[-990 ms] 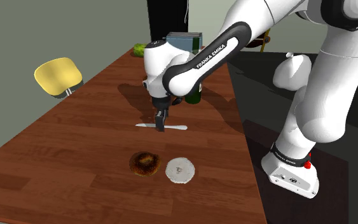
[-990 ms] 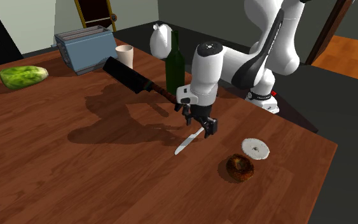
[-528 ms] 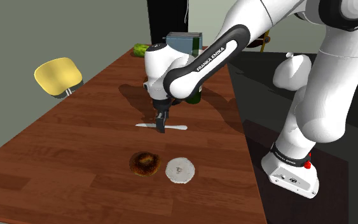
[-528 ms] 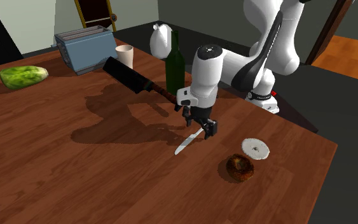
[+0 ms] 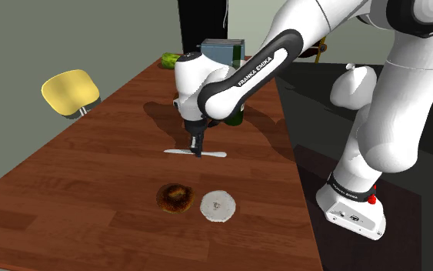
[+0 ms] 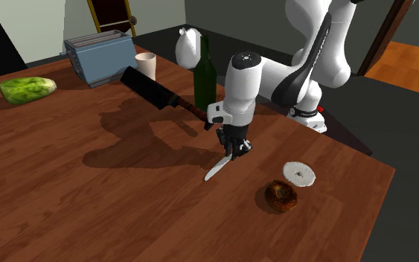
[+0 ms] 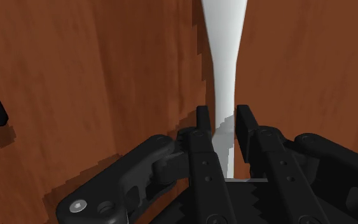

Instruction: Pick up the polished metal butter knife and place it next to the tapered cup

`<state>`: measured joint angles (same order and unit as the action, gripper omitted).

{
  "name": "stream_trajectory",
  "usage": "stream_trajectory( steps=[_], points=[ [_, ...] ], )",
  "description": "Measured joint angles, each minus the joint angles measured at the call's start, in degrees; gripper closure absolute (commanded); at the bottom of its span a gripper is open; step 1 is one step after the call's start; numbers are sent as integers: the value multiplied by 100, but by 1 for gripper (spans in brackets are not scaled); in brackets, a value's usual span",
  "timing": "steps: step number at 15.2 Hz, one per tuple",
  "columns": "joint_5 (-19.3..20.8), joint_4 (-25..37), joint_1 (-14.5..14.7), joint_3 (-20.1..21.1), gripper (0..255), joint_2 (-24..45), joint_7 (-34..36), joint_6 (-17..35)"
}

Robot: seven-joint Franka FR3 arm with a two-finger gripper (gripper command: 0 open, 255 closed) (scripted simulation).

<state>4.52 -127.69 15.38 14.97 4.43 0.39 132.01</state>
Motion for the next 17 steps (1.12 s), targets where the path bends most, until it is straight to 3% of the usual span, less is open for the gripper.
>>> stream_trajectory(
  steps=[5, 17],
  points=[
    [-6, 16, -7, -5, 255, -12, -8, -38],
    [-194, 413, -18, 3, 255, -477, -156, -885]
  ],
)
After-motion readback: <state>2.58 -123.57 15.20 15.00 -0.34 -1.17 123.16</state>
